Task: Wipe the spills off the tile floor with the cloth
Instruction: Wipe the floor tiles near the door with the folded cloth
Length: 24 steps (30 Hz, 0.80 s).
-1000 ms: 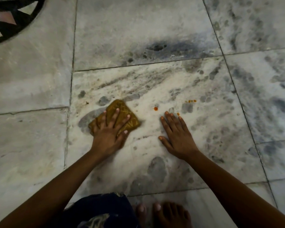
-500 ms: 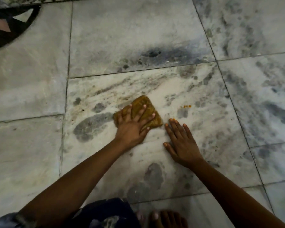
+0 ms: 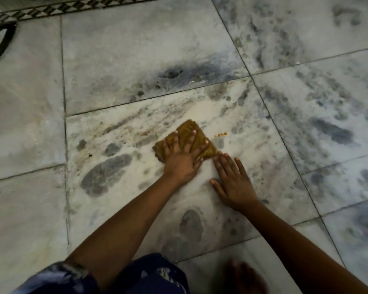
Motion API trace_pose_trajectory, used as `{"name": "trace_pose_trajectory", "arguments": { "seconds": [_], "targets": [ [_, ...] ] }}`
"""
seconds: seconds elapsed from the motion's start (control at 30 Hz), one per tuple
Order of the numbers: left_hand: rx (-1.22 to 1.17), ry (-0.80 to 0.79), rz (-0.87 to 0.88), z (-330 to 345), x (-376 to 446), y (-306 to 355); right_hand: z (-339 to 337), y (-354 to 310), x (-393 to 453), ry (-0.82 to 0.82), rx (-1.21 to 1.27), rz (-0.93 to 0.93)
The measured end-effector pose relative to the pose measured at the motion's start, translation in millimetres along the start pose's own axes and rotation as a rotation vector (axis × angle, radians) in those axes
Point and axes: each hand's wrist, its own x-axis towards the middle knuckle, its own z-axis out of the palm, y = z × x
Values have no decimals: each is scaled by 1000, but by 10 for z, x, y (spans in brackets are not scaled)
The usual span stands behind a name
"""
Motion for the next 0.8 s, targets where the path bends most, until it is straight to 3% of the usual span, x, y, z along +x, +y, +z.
{"name": "trace_pose_trajectory", "arguments": {
  "seconds": [0.13, 0.23, 0.37, 0.47, 0.6, 0.8],
  "targets": [
    [17, 16, 121, 57, -179, -321, 17, 150, -173, 7, -2, 4],
    [-28, 54, 27, -6, -30, -448, 16, 254, -133, 67, 46, 95],
    [-68, 52, -95, -48, 396, -31, -31, 270, 66, 116, 74, 80],
    [-23, 79, 21, 62, 356, 277, -102, 278, 210, 134, 71, 17],
    [74, 139, 164, 183, 116, 172, -92, 458, 284, 134, 69, 66],
    [8, 98, -18, -25, 370, -74, 35, 763, 284, 147, 88, 118]
  ]
}}
